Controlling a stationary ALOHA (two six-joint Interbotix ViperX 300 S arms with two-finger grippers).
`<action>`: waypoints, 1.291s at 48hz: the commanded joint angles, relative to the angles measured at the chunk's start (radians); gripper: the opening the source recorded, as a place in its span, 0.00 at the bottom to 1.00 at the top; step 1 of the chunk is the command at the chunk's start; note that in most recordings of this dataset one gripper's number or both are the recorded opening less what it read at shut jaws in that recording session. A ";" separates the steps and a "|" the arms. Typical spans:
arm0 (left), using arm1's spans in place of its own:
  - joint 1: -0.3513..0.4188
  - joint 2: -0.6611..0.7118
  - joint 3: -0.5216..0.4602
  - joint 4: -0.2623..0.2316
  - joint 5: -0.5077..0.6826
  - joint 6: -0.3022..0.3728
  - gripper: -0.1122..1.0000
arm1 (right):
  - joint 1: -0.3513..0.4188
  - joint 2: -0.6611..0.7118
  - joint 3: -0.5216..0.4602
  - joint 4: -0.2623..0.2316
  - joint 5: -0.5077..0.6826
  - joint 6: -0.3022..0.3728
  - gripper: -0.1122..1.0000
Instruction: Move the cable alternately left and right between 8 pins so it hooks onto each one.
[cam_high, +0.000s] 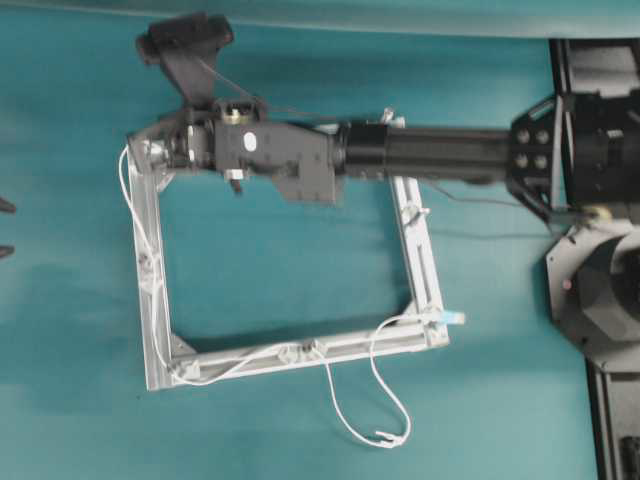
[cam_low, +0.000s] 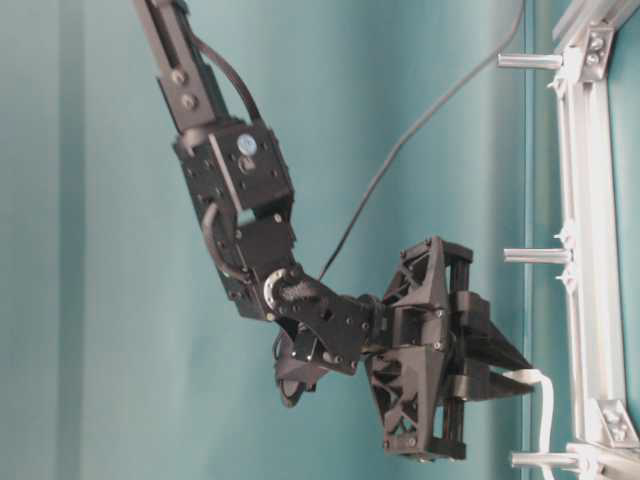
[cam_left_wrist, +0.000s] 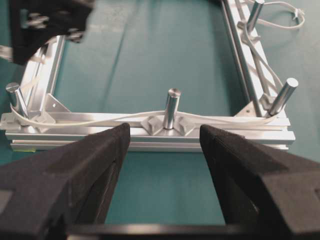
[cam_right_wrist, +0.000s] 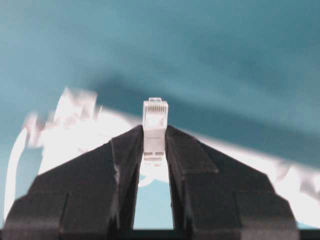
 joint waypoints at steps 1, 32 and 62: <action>-0.003 0.006 -0.011 0.005 -0.009 -0.005 0.73 | 0.043 -0.055 0.002 -0.005 -0.008 0.002 0.25; -0.003 0.006 -0.011 0.005 -0.009 -0.005 0.73 | 0.138 -0.060 0.028 -0.014 -0.124 -0.083 0.25; -0.003 0.006 -0.011 0.005 -0.009 -0.005 0.73 | 0.164 -0.367 0.456 -0.003 -0.110 -0.097 0.25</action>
